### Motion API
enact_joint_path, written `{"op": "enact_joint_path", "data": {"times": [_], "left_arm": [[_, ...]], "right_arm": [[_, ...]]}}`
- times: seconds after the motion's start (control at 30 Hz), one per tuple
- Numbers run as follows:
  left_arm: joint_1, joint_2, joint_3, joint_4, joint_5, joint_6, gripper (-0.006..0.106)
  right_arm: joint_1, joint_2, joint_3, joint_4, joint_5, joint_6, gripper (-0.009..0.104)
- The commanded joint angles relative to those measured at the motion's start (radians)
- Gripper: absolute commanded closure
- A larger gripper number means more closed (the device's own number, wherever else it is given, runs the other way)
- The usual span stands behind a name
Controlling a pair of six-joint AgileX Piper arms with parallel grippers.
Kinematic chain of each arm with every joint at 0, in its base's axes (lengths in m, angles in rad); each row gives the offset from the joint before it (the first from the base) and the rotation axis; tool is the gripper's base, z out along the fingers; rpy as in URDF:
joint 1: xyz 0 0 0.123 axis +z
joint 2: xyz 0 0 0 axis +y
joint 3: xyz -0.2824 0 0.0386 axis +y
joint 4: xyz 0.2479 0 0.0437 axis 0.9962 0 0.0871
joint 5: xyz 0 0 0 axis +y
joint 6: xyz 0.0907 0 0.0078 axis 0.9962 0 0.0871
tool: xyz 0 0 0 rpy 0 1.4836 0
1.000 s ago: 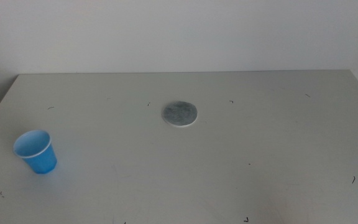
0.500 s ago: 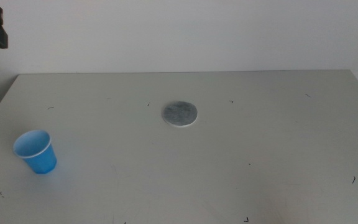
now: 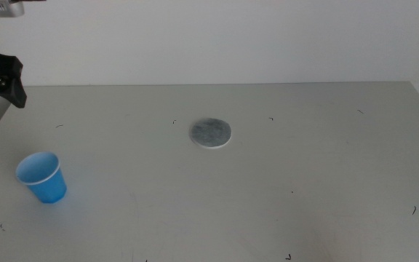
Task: Place an empty cup on a cup mat.
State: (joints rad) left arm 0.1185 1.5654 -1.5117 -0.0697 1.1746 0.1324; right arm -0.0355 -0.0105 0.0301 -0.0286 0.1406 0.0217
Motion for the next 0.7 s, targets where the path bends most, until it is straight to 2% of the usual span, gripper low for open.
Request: {"op": "enact_joint_path", "data": {"times": [0.0, 0.27, 0.67], "left_arm": [[0.005, -0.014, -0.031, -0.012, -0.017, 0.055, 0.009], [0.012, 0.088, -0.031, 0.049, 0.013, 0.058, 0.009], [0.012, 0.231, 0.024, 0.059, -0.009, 0.098, 0.009]], "right_arm": [[0.000, -0.026, -0.008, -0.014, -0.075, -0.005, 0.001], [0.000, -0.026, -0.008, -0.014, -0.075, -0.005, 0.001], [0.000, -0.026, -0.008, -0.014, -0.075, -0.005, 0.001]]}}
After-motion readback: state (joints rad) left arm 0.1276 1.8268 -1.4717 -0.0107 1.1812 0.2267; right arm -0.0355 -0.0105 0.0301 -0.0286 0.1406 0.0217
